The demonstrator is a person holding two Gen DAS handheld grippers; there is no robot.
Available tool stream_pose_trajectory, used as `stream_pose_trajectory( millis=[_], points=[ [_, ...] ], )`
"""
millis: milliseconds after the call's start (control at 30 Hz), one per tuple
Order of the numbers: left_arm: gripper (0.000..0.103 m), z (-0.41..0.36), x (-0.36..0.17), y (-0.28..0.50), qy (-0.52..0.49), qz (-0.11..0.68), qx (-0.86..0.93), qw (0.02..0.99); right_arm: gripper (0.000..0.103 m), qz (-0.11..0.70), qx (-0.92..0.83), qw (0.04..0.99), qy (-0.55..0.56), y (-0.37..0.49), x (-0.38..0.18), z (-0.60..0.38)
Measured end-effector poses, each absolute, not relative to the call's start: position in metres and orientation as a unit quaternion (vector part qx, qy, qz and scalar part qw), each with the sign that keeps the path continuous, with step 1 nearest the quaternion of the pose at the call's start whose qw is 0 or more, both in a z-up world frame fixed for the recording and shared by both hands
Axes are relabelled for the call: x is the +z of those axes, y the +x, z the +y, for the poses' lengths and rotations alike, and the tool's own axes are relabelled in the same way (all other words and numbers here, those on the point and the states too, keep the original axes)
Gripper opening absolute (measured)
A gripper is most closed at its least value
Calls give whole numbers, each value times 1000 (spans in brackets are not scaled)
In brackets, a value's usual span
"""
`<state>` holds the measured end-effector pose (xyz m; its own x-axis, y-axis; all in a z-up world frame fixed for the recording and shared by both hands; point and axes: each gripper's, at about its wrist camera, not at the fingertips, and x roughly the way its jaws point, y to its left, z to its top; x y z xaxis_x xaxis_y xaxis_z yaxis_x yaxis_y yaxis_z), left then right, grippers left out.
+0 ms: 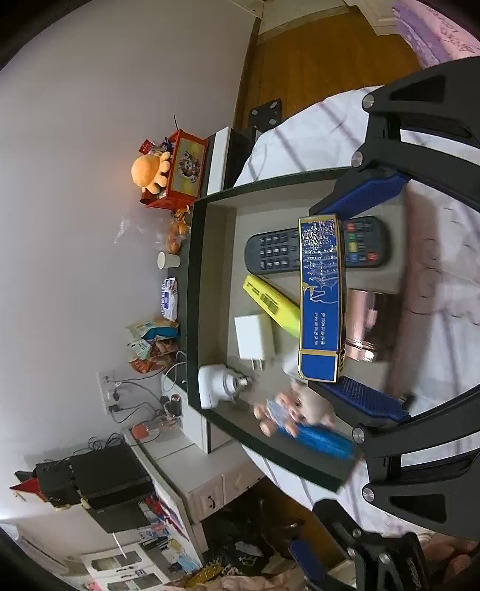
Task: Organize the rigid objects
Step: 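Lift the blue pack with the right tool and carry it over the box, then lower the blue pack into the box and open the right tool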
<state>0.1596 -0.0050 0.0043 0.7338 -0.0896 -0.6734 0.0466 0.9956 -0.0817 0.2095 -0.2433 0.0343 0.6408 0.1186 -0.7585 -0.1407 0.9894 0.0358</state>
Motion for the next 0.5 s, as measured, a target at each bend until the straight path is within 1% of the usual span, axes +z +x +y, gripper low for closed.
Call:
stream_pose_trajectory(
  millis=[333, 500],
  points=[
    [103, -16, -7, 219, -25, 372, -32, 927, 82, 461, 60, 885, -11, 307, 8, -254],
    [103, -27, -15, 246, -19, 383, -29, 923, 82, 486, 49, 872, -10, 341, -12, -256]
  ],
)
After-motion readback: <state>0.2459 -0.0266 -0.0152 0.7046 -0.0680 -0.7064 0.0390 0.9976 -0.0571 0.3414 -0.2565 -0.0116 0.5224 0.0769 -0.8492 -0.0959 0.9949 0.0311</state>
